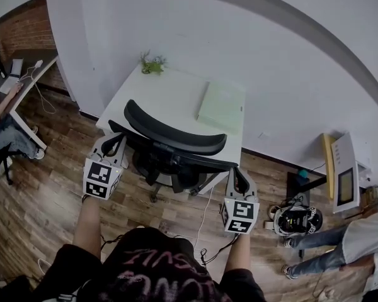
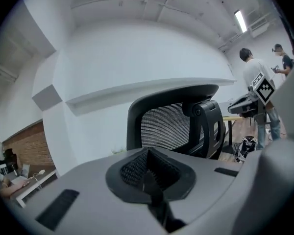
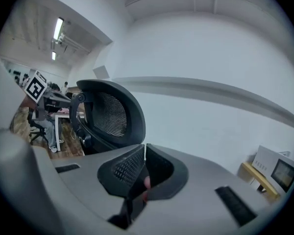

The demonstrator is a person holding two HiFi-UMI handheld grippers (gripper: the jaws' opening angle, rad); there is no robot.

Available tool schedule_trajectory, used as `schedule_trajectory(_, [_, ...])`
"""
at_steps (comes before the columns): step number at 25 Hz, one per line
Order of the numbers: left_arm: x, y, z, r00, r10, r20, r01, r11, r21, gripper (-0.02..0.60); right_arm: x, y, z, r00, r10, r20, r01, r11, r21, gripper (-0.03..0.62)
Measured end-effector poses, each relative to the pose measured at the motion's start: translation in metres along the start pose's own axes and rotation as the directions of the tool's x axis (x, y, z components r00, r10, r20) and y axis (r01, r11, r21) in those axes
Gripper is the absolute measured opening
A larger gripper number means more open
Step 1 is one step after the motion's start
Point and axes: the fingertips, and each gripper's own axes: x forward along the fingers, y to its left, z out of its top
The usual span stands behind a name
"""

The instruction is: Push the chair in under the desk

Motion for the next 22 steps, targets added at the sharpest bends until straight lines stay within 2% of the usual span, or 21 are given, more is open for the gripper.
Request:
schedule_trajectory(7, [-0.004, 0.001, 0.016, 0.998, 0.026, 0.050, -0.024, 0.999, -0.033, 0.015, -0.002, -0.007, 0.012, 0.999, -0.005, 0.037, 0.005, 1.000, 0.003, 0.028])
schedule_trajectory(16, [-0.010, 0.002, 0.026, 0.996, 0.039, 0.078, -0.035, 0.998, -0.047, 0.015, -0.007, -0.008, 0.027, 0.998, -0.011, 0.063, 0.011, 1.000, -0.008, 0.026])
schedule_trajectory(22, [-0.014, 0.001, 0.034, 0.995, 0.026, 0.101, -0.020, 0.998, -0.062, 0.015, -0.009, -0.005, 0.032, 0.997, 0.007, 0.080, -0.006, 1.000, -0.017, 0.026])
